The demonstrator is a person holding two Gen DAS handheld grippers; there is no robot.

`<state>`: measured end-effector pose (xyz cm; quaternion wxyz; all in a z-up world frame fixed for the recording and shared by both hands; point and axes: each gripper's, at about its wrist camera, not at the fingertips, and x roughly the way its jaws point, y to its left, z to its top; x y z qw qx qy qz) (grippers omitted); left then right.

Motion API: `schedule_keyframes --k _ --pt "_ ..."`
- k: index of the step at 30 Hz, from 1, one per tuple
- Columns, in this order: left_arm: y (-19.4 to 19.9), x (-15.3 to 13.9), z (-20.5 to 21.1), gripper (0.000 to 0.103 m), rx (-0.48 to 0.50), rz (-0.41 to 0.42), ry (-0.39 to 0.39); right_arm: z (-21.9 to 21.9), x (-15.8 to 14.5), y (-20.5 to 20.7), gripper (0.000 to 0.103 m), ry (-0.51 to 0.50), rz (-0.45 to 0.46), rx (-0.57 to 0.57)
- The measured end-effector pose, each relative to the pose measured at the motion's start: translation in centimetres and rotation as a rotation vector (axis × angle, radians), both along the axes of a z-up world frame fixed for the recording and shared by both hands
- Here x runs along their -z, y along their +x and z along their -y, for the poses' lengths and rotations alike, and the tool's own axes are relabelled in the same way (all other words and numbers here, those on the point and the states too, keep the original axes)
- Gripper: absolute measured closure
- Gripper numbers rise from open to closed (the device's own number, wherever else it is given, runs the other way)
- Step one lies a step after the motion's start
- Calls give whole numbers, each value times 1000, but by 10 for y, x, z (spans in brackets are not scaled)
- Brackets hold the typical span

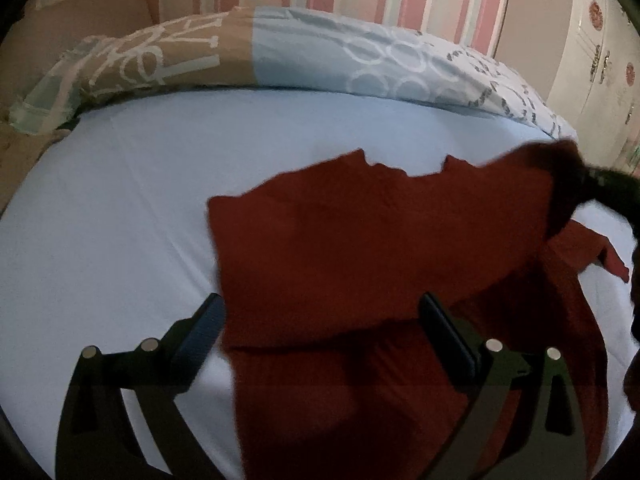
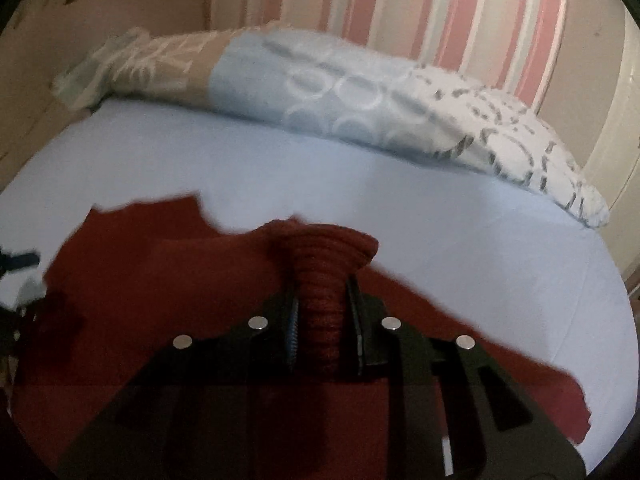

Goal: Fold small clothes
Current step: 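Grasp the other sleeve cuff with the right gripper, then fold the held sleeve across the sweater body and open the right gripper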

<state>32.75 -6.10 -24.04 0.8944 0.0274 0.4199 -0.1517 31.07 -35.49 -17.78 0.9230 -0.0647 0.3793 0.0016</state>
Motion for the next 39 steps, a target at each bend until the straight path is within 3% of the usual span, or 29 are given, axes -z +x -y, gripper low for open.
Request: schedule_keyframes --k 3,6,8,9,10,11,14,16,20,23,26,31,33,36,39 --pt "2 -1 -3 6 -19 0 5 29 24 19 82 44 -68 58" --pt "2 3 -4 6 -26 -10 15 53 72 24 78 124 -188 107" --pt "3 5 -3 6 -20 -17 17 58 89 23 56 111 -232 128" --pt "5 4 -1 6 -13 -16 21 58 90 18 51 113 -234 137" --pt "6 3 0 6 -8 -11 24 62 84 10 37 130 -221 152" --pt "8 1 2 6 -4 -4 25 65 78 5 26 143 -203 166" --pt "22 1 16 3 23 -19 3 69 48 -23 11 141 -60 234" --pt "32 8 29 3 43 -56 -7 51 43 -25 8 127 -35 188" --pt "44 28 41 3 39 -139 36 25 71 2 8 128 -150 104" --pt "42 39 40 3 51 -152 86 34 96 14 8 135 -267 169" --pt "36 44 40 3 79 -125 133 62 105 11 7 264 -309 246" --pt "33 37 38 3 35 -124 118 55 95 2 7 205 -272 221" --pt "30 29 39 3 31 -115 92 51 77 -12 6 171 -194 200" --pt "25 20 42 3 32 -109 44 69 55 -40 3 144 -115 283" --pt "23 17 50 3 50 -109 15 123 51 -60 3 179 -98 411"
